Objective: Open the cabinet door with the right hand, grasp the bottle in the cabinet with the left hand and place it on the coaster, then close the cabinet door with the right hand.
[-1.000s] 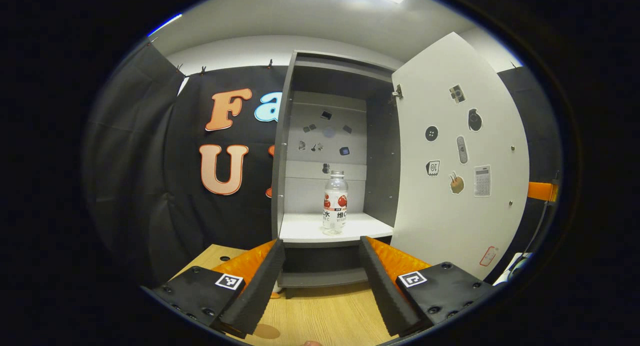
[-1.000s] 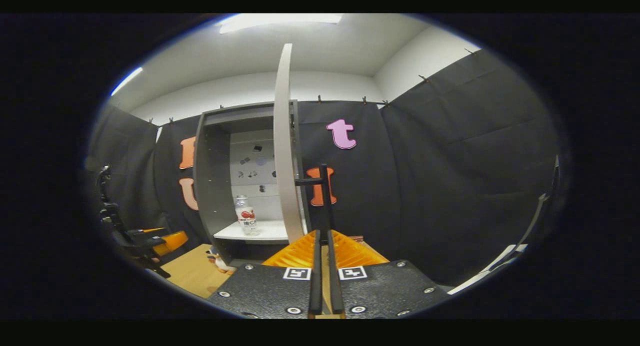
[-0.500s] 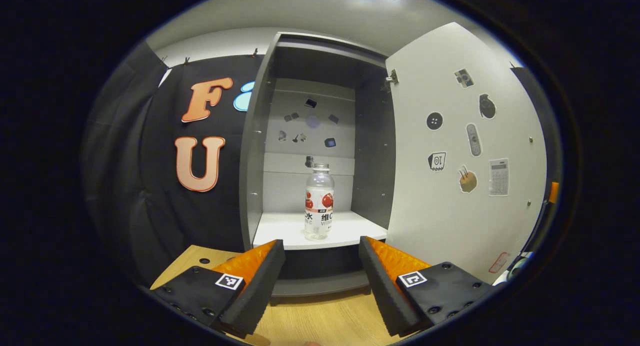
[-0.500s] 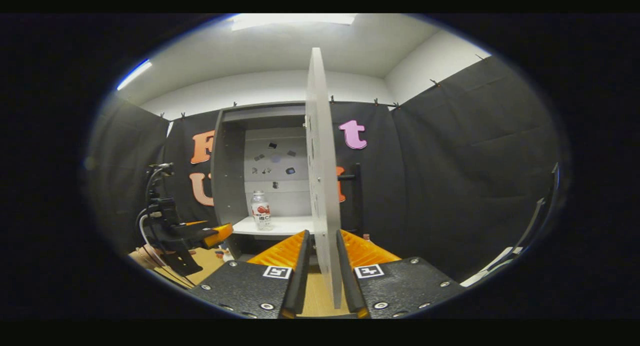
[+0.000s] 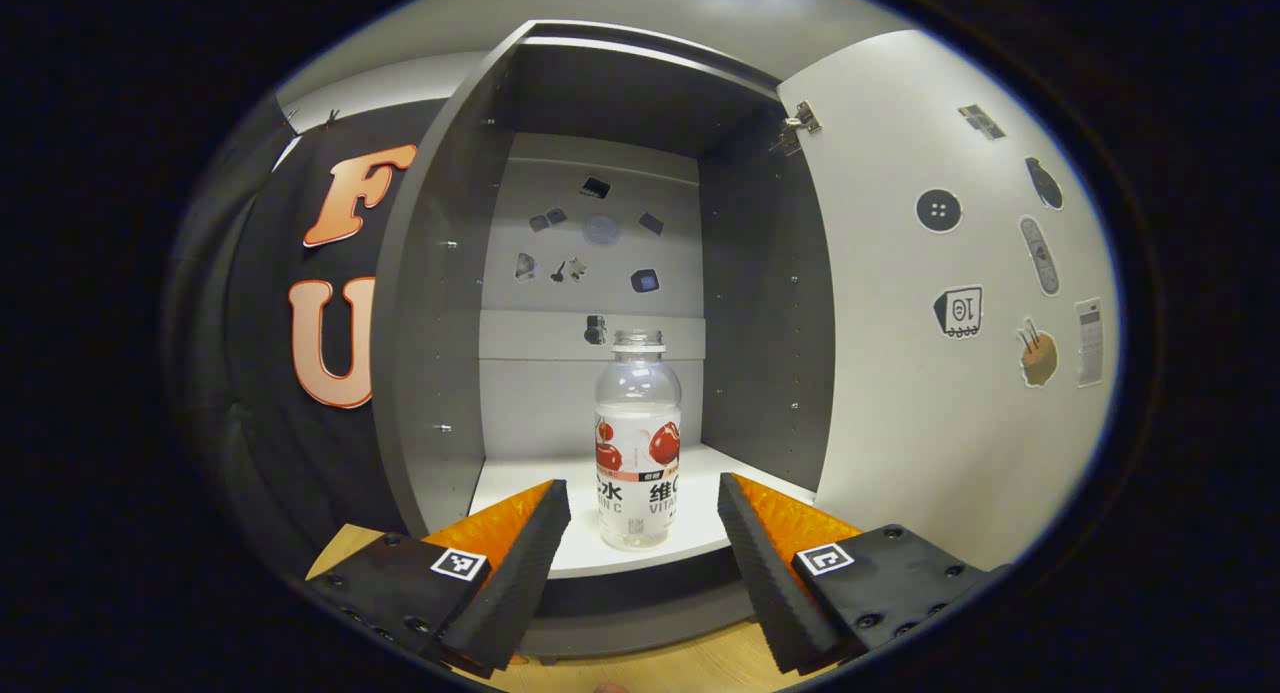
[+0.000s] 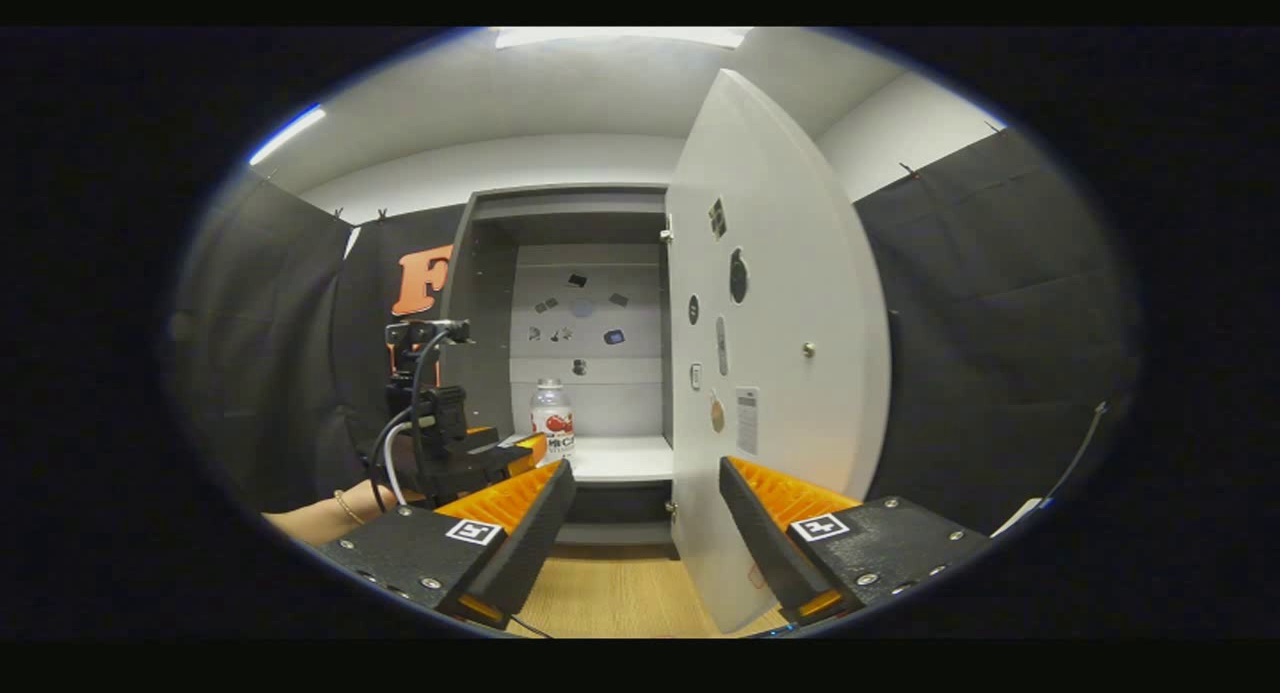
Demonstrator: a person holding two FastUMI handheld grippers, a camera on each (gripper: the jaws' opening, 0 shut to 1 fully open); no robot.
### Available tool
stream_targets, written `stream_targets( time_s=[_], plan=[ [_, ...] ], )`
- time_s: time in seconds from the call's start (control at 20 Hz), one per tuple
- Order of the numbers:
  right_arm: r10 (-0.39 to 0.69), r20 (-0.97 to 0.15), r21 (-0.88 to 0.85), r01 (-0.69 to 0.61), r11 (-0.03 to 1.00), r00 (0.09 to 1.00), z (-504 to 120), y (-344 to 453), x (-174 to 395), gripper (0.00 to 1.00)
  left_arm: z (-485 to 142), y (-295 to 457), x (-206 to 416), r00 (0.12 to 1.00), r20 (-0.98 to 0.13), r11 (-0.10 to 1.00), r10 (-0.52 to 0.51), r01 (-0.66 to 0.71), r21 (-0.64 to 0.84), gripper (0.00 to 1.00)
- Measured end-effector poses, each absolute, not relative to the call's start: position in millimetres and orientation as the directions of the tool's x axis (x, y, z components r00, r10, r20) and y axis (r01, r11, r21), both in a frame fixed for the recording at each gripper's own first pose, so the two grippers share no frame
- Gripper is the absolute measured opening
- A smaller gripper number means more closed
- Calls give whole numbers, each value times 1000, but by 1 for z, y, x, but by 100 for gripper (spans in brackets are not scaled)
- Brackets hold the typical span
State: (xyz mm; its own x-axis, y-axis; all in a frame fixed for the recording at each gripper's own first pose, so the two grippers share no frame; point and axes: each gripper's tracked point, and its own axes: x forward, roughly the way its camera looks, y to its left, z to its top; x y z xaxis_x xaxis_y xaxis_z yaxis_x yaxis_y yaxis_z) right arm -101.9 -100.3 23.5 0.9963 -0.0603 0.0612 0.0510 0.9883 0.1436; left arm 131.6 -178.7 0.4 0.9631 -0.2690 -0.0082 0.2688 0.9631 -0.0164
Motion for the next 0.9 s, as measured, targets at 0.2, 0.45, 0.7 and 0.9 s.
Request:
stream_targets(
  time_s=[0.2, 0.45, 0.7, 0.9],
  plan=[
    [-91, 74, 100, 84, 991, 993, 24, -83, -68, 88, -11, -183, 170, 951, -22, 951, -308, 308, -4, 97],
    [-121, 29, 131, 116, 985, 992, 12, -71, -37, 93, -29, -199, 205, 929, -51, 930, -366, 367, 20, 97],
    [-177, -34, 179, 180, 967, 984, -5, -74, -18, 93, -41, -214, 221, 903, -61, 905, -424, 426, 10, 96],
    [-185, -50, 224, 191, 956, 982, -11, -73, -16, 93, -35, -212, 219, 896, -36, 897, -442, 443, 5, 85]
  ],
)
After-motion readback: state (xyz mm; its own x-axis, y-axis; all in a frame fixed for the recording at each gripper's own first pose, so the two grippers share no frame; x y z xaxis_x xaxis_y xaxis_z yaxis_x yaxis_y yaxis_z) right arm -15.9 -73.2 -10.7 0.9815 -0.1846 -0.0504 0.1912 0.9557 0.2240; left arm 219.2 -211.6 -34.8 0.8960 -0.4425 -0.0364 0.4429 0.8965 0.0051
